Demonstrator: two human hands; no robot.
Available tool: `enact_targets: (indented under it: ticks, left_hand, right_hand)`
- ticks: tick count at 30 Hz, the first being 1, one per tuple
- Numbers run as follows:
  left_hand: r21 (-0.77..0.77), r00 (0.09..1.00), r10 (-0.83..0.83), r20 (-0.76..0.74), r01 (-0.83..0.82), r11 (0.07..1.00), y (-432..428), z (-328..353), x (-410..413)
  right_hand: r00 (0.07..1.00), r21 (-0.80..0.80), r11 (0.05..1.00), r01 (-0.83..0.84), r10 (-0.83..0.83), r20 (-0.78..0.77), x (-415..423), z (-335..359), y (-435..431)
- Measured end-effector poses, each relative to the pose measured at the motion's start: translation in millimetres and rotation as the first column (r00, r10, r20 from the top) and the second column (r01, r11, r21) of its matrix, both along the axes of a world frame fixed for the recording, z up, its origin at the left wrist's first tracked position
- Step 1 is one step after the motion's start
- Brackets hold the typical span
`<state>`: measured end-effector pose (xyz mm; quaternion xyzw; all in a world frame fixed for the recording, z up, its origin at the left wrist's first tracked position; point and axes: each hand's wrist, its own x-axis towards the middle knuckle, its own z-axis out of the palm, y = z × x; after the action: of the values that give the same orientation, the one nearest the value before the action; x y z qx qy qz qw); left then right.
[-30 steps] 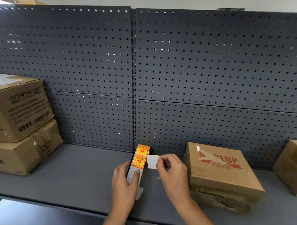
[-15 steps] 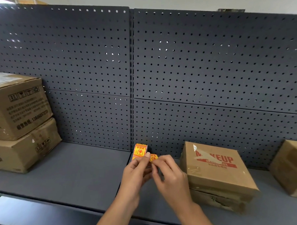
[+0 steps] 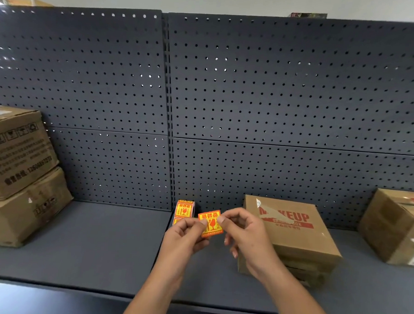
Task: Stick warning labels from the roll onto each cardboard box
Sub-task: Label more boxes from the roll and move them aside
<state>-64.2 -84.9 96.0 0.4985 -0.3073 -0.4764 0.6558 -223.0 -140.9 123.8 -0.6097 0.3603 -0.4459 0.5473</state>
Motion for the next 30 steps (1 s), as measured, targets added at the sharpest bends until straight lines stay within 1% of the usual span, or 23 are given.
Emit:
enact_targets:
  ticks: [2,5,8,10,14,20,23,27,30]
  left_hand:
    - [-0.008,0.999,-0.001,0.047,0.001,1.0,0.3,2.6,-4.0]
    - [-0.035,0.991,0.041,0.13,-0.037,0.999,-1.0,3.5,-10.5]
    - [-0.093,0.956,0.109,0.272,-0.086,0.992,-2.1,1.2,-14.6]
    - [-0.121,0.935,0.14,0.325,-0.105,0.987,-1.3,0.9,-18.4]
    - [-0.181,0.911,0.167,0.378,-0.104,0.978,0.1,4.5,-25.8]
    - [-0.288,0.893,0.217,0.394,-0.105,0.952,-7.9,13.8,-46.5]
    - [-0.302,0.905,0.195,0.379,-0.078,0.95,-16.3,17.6,-56.7]
    - [-0.315,0.883,0.134,0.449,0.016,0.949,-20.3,25.0,-69.2]
    - [-0.3,0.892,0.084,0.444,0.06,0.952,-23.6,28.9,-79.7]
  right_hand:
    - [0.999,-0.037,0.999,0.02,-0.021,-0.024,-5.6,-0.9,0.3]
    - [0.997,-0.1,0.994,0.05,-0.055,-0.047,-12.1,-4.4,1.6]
    - [0.992,-0.183,0.978,0.102,-0.113,-0.05,-13.8,-10.6,3.0]
    - [0.986,-0.246,0.961,0.125,-0.147,-0.076,-14.6,-14.5,3.3]
    - [0.989,-0.267,0.954,0.133,-0.144,-0.021,-18.0,-17.0,7.4]
    - [0.978,-0.23,0.951,0.205,-0.189,0.089,-36.9,-7.6,7.1]
    - [0.973,-0.26,0.938,0.228,-0.213,0.084,-50.4,0.0,4.8]
    - [0.971,-0.299,0.924,0.237,-0.229,0.064,-68.6,5.5,1.3]
    - [0.961,-0.314,0.909,0.273,-0.269,0.058,-82.3,6.9,-1.3]
